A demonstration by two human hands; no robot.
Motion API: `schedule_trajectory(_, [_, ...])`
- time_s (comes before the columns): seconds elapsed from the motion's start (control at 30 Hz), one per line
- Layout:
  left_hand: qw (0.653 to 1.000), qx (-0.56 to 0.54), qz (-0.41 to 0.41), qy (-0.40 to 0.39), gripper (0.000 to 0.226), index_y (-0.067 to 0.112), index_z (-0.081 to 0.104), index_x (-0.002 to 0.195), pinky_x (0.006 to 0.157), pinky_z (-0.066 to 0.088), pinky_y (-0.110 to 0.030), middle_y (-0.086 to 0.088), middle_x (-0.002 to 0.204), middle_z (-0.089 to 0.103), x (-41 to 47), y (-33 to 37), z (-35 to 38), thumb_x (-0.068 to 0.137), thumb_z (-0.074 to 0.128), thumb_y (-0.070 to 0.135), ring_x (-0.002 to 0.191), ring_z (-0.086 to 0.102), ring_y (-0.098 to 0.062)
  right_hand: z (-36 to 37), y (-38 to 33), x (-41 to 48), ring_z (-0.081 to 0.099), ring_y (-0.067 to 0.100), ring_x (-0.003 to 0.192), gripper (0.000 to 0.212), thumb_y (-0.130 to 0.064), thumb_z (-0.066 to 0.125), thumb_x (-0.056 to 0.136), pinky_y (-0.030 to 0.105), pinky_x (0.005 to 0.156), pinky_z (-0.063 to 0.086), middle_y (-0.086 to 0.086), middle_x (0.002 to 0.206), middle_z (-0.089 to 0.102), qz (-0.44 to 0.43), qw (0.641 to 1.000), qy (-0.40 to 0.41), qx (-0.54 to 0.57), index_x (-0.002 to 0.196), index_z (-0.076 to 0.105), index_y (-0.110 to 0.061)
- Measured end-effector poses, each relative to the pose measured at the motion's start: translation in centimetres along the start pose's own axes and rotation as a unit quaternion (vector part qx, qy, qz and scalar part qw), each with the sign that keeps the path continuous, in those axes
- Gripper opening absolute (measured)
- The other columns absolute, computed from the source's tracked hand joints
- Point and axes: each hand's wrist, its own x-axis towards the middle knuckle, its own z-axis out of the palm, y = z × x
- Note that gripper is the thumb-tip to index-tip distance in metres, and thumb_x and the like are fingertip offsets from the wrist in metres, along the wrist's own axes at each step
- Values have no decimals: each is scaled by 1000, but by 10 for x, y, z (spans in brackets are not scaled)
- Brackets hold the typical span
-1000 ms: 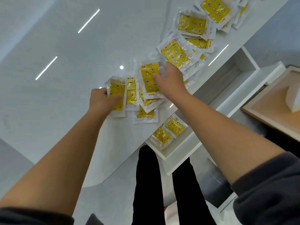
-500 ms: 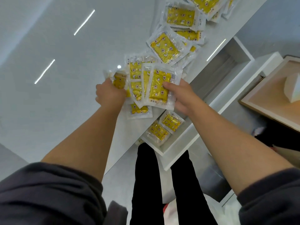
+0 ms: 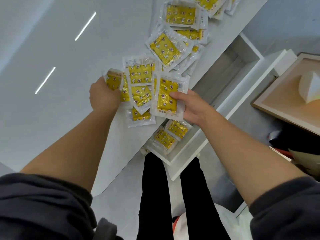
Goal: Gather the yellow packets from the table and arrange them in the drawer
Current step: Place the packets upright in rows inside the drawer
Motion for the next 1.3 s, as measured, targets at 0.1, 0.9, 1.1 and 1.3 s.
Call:
schedule_trajectory(0.1, [1000, -6, -17, 22, 27, 10, 59, 106, 74, 41, -28, -8, 105, 64, 3, 2, -7, 80, 58, 13, 100, 60, -27, -1, -1, -2, 68, 28, 95, 30, 4, 56, 90, 53, 84, 55, 15, 114, 67, -1, 1000, 5, 10, 116, 59, -11])
schedule_trajectory(0.9, [790, -428, -91, -429, 39, 13, 62, 119, 85, 57, -40, -8, 117, 69, -85, 29, -4, 81, 63, 2, 105, 67, -27, -34, 5, -30, 52, 36, 125, 57, -7, 57, 84, 53, 99, 47, 22, 137, 52, -15, 999, -31, 10, 139, 45, -2])
schedule_trajectory(1.1, [864, -314, -13, -393, 54, 17, 53, 130, 89, 54, -42, -3, 112, 70, -90, 29, 7, 81, 70, 2, 100, 69, -20, -41, 10, -38, 61, 31, 112, 44, -4, 53, 91, 50, 93, 52, 19, 127, 60, -17, 1000, -22, -5, 135, 48, -2])
schedule_trajectory(1.3, [864, -328, 1, -382, 49, 23, 48, 134, 90, 54, -38, 3, 116, 68, -106, 34, 22, 89, 64, 10, 105, 67, -16, -49, 17, -40, 56, 36, 121, 42, -5, 54, 90, 55, 97, 47, 20, 132, 57, 5, 999, -34, 6, 132, 51, -4])
